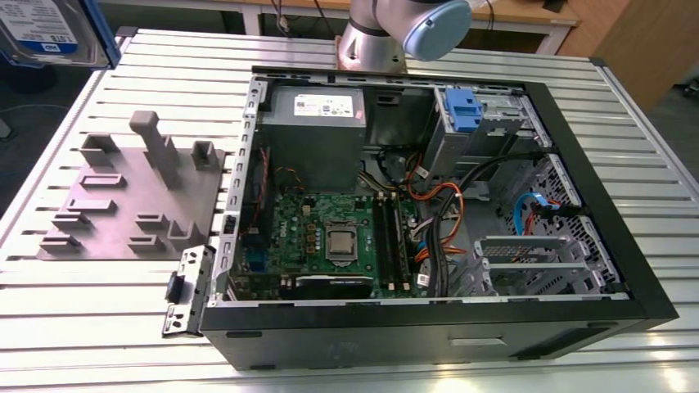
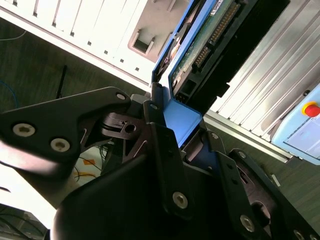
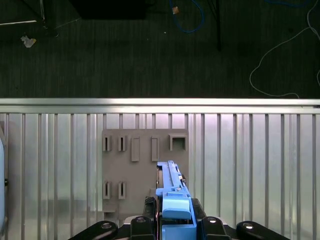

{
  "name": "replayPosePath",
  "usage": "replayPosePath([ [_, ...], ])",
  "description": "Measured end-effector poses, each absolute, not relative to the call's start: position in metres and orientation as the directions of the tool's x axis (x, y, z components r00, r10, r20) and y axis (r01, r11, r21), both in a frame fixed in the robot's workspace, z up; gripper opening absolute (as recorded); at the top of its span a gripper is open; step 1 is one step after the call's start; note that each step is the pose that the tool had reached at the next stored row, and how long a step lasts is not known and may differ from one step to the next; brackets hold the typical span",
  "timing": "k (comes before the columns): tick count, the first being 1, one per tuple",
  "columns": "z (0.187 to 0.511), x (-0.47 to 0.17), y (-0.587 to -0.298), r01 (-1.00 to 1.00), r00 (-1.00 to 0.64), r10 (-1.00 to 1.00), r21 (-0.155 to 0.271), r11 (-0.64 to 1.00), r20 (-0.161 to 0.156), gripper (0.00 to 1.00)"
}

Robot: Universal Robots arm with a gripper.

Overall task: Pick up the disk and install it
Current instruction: 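Pick up the disk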

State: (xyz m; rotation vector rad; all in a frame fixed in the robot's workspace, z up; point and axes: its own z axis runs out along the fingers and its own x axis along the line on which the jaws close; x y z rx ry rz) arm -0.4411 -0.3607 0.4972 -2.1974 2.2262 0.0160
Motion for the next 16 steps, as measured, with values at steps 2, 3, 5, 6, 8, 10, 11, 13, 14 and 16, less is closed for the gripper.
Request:
replayPosePath([
  [2,0.4972,-0.4408,-0.3607,-1.000,-0.013,-1.000,-0.002,0.013,-0.017,0.37],
  [3,0.4972,-0.4406,-0.3607,-1.000,-0.013,-1.000,-0.002,0.013,-0.017,0.37],
  [5,0.4972,-0.4403,-0.3607,-1.000,-0.013,-1.000,-0.002,0.013,-0.017,0.37],
  [6,0.4972,-0.4402,-0.3607,-1.000,-0.013,-1.000,-0.002,0.013,-0.017,0.37],
  [8,0.4973,-0.4399,-0.3607,-1.000,-0.013,-1.000,-0.002,0.013,-0.017,0.37],
  [10,0.4973,-0.4396,-0.3607,-1.000,-0.013,-1.000,-0.002,0.013,-0.017,0.37],
  [11,0.4972,-0.4395,-0.3607,-1.000,-0.013,-1.000,-0.002,0.013,-0.017,0.37],
  [13,0.4973,-0.4391,-0.3607,-1.000,-0.013,-1.000,-0.002,0.013,-0.017,0.37],
  [14,0.4972,-0.4390,-0.3607,-1.000,-0.013,-1.000,-0.002,0.013,-0.017,0.37],
  [16,0.4973,-0.4387,-0.3607,-1.000,-0.013,-1.000,-0.002,0.013,-0.017,0.37],
])
